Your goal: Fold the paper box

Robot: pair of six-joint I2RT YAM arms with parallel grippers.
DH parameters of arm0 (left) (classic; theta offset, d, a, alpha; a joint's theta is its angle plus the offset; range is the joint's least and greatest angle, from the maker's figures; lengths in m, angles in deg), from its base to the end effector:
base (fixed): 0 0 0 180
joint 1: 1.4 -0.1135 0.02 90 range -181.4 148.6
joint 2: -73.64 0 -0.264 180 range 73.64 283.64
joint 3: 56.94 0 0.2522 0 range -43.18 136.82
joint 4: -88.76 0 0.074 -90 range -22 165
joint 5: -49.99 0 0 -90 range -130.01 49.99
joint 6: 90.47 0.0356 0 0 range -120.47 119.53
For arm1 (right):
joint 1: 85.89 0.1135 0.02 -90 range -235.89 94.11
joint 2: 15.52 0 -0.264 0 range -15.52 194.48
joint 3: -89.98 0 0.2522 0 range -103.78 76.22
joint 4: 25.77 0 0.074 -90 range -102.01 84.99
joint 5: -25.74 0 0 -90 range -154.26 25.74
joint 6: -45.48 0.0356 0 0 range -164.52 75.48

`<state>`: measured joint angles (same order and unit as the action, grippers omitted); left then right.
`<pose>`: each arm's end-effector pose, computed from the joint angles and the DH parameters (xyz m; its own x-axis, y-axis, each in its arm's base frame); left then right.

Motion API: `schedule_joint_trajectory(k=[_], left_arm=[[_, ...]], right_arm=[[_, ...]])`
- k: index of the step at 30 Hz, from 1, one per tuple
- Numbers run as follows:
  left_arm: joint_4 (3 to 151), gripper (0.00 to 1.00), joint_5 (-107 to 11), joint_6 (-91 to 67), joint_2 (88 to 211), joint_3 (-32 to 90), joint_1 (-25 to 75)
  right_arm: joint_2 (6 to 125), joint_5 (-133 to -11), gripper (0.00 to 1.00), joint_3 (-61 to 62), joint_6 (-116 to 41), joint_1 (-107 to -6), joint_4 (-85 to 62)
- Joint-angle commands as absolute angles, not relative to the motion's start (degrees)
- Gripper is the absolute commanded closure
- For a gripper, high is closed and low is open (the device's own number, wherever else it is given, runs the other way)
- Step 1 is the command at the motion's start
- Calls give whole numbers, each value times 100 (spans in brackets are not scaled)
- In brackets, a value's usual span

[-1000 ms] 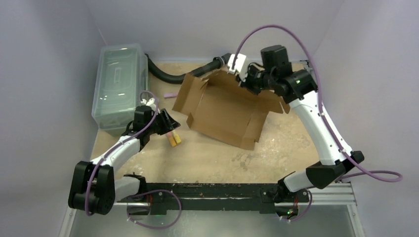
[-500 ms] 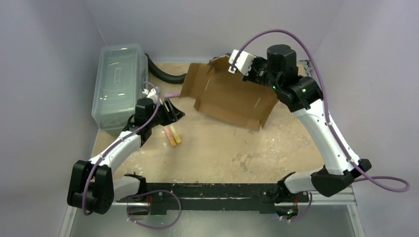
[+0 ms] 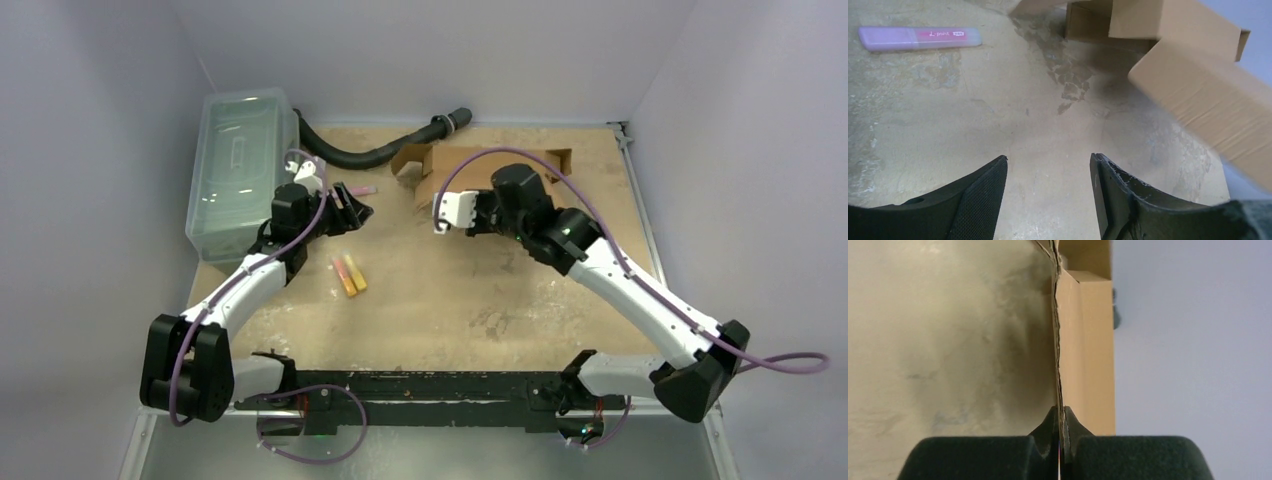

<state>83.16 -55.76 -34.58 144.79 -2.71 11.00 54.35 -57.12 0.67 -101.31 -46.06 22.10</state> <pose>0.2675 -0.0687 0.2485 -0.5629 -0.4288 -0.7065 0.1641 0.7798 -0.6041 0.2049 0.1651 0.3933 0.2613 -0.8631 -0.4321 -0.6080 0.2006 -0.7682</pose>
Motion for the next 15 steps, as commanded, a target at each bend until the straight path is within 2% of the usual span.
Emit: schedule_joint_trajectory(k=[1, 9, 15], left_arm=[[8704, 39, -5326, -3238, 14400, -305, 1073], [9317, 36, -5530, -2921, 14395, -461, 1074], [10919, 29, -5524, -2365, 14248, -967, 1115]], right_arm=[[5309, -5235, 100, 309, -10165, -4470, 1588], [5449, -5626, 100, -916, -9951, -4499, 2083], [5503, -5909, 100, -1677, -10016, -4598, 2648]])
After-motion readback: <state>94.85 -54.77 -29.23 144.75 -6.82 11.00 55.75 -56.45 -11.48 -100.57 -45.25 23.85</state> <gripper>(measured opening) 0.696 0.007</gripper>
